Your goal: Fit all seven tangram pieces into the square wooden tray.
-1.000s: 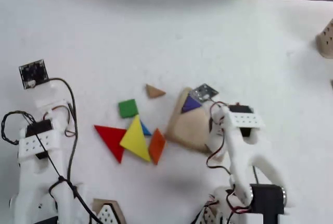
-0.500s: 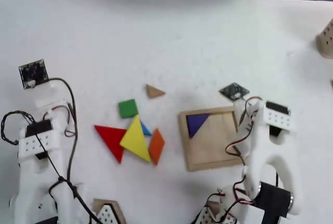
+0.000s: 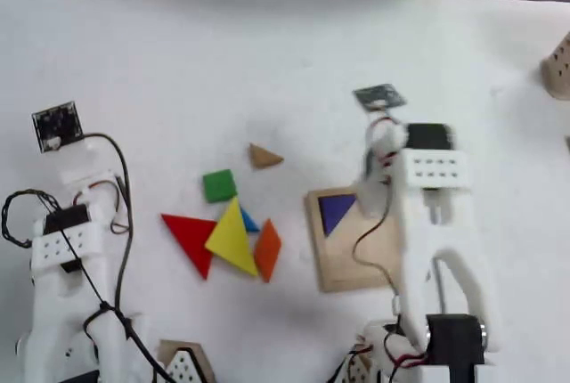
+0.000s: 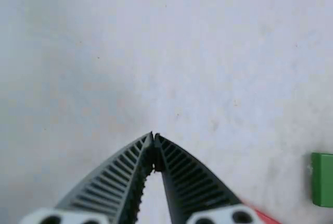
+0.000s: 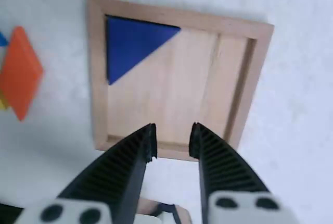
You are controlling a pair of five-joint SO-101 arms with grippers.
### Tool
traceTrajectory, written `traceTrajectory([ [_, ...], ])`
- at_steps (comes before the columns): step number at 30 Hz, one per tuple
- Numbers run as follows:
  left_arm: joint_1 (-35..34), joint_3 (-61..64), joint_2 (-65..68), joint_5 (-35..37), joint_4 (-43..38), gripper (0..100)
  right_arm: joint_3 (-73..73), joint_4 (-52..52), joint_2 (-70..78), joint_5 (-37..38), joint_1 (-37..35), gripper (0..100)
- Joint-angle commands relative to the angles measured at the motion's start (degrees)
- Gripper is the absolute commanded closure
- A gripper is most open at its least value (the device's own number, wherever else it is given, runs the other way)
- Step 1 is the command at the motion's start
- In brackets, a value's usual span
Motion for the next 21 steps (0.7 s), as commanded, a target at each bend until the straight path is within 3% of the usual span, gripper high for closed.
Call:
traceTrajectory([
  [1,0.1,-0.1,-2.0,0.4,-2.0,97,0.1,-3.1,-6.5,-11.3,-9.2,87.5],
  [7,0.4,-0.1,-2.0,0.3,-1.9,97,13.8,-23.5,-13.8,-26.2,-15.7,87.2],
  [11,0.5,-0.1,-2.0,0.3,-2.0,97,25.5,-36.9,-12.0,-31.6,-26.5,87.2],
  [14,0.5,-0.1,-2.0,0.2,-2.1,97,27.6,-38.7,-10.8,-32.1,-33.0,87.2],
  [21,0.6,0.0,-1.9,0.2,-3.7,97,27.1,-40.8,-4.8,-32.4,-35.2,82.1],
])
